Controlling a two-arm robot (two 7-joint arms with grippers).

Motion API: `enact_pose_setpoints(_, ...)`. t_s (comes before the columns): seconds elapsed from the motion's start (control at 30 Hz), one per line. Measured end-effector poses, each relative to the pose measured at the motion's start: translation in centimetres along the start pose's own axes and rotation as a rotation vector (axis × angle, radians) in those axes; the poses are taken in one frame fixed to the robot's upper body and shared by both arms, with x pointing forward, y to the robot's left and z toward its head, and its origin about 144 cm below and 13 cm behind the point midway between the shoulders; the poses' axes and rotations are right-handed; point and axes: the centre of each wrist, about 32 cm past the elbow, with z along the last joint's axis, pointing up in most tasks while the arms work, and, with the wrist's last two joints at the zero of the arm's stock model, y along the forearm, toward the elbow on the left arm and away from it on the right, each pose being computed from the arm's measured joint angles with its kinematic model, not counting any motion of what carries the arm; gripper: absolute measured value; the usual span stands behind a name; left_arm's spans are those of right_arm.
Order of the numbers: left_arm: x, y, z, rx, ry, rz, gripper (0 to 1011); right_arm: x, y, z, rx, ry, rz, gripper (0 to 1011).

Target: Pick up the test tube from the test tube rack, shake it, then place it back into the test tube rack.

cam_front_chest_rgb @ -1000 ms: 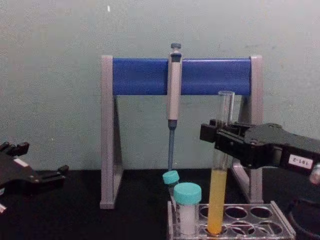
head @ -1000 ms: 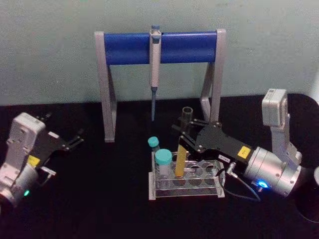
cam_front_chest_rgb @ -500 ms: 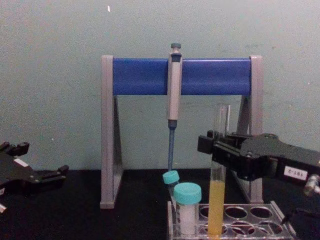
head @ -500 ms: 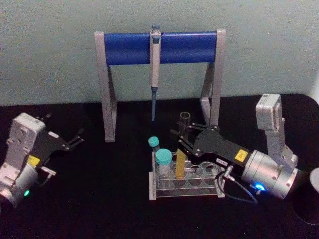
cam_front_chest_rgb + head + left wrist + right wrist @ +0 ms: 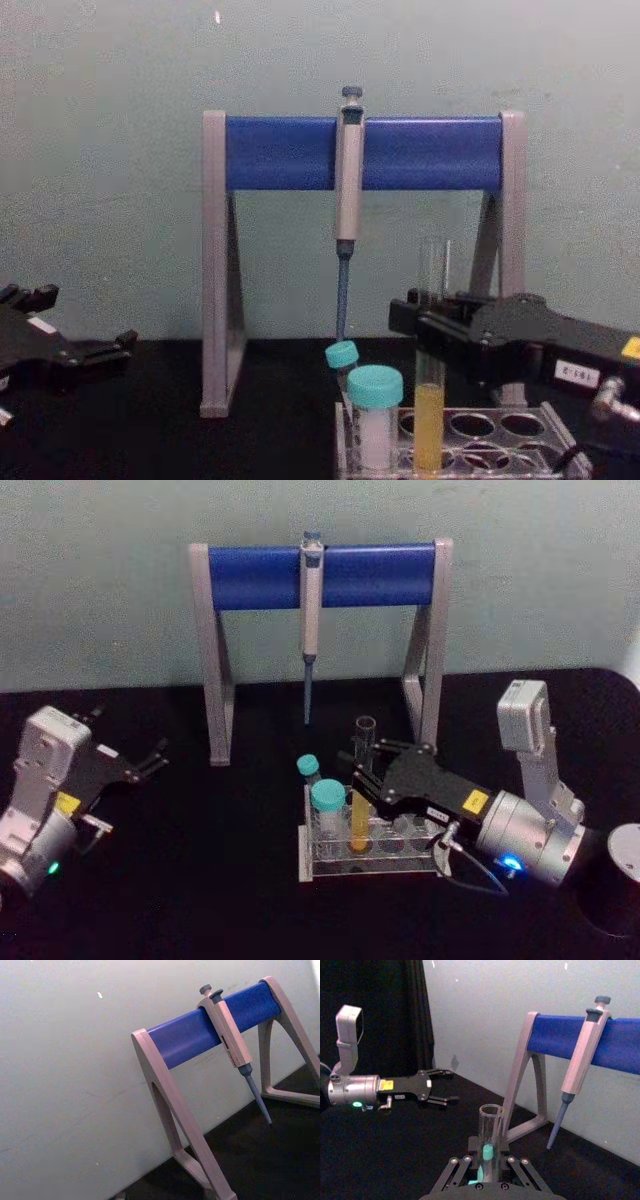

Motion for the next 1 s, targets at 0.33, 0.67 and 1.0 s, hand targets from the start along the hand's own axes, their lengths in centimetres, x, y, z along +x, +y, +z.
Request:
enact_pose_setpoints(0.33, 0.0, 0.0, 0.0, 0.000, 0.000, 0.000, 1001, -0.1, 0.2, -0.7, -0.018, -0.011, -0.011, 232)
enact_pose_setpoints(0.67, 0.0, 0.0, 0.0, 0.000, 0.000, 0.000, 1001, -0.1, 0.3, -1.2, -0.030, -0.012, -0.018, 232)
enact_pose_setpoints(1.0, 0.0, 0.0, 0.0, 0.000, 0.000, 0.000, 1001, -0.1, 0.2, -1.3, -0.036, -0.018, -0.022, 232)
